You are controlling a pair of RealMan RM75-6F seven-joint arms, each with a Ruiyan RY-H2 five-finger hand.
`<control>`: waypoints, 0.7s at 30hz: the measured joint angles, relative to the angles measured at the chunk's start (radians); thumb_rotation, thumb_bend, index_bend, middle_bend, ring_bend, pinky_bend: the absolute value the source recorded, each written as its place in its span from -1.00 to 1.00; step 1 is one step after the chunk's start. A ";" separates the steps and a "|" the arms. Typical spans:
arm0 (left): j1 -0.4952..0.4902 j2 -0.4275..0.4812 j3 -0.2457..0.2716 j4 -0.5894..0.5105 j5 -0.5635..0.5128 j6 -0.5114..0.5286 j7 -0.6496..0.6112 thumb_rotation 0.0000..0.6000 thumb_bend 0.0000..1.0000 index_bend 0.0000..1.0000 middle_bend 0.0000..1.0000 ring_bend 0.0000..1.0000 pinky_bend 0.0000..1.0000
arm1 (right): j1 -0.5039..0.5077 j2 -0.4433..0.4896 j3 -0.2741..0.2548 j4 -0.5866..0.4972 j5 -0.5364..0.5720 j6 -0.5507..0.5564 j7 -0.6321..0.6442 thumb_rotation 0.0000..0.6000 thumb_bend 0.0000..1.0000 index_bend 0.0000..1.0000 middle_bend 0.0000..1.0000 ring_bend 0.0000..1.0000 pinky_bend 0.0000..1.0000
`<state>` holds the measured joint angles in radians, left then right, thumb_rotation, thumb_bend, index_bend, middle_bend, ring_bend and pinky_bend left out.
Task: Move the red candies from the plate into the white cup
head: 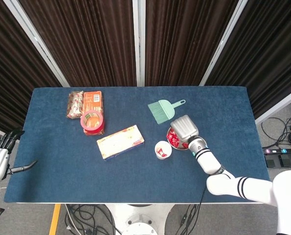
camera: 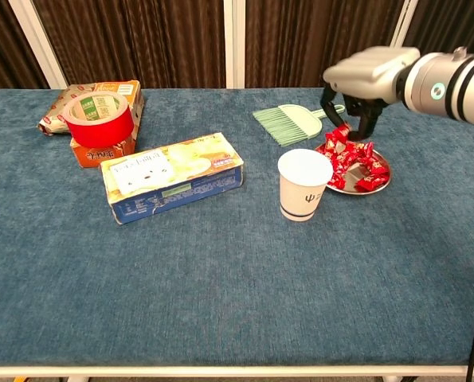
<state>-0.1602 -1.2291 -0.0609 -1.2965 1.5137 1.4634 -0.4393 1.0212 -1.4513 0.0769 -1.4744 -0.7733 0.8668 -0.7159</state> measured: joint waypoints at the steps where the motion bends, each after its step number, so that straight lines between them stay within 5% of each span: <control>1: 0.000 -0.001 0.000 -0.001 0.000 0.001 0.001 -0.14 -0.79 -0.67 -0.69 -0.80 -0.59 | -0.002 0.012 0.003 -0.029 -0.013 0.011 0.001 1.00 -0.36 0.40 1.00 1.00 1.00; 8: 0.004 0.002 0.002 -0.011 0.005 0.009 0.010 -0.15 -0.79 -0.67 -0.69 -0.80 -0.59 | -0.012 0.053 0.005 -0.184 -0.107 0.053 0.010 1.00 -0.37 0.40 1.00 1.00 1.00; 13: 0.008 0.007 0.001 -0.016 0.002 0.014 0.008 -0.17 -0.79 -0.67 -0.69 -0.80 -0.59 | -0.004 0.039 -0.001 -0.180 -0.107 0.020 0.018 1.00 -0.79 0.27 1.00 1.00 1.00; 21: 0.012 0.008 0.001 -0.011 -0.001 0.015 -0.001 -0.17 -0.79 -0.67 -0.69 -0.80 -0.59 | 0.004 0.027 0.002 -0.152 -0.111 0.002 0.045 1.00 -0.87 0.11 1.00 1.00 1.00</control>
<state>-0.1485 -1.2214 -0.0600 -1.3071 1.5131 1.4784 -0.4407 1.0252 -1.4244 0.0785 -1.6269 -0.8845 0.8689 -0.6710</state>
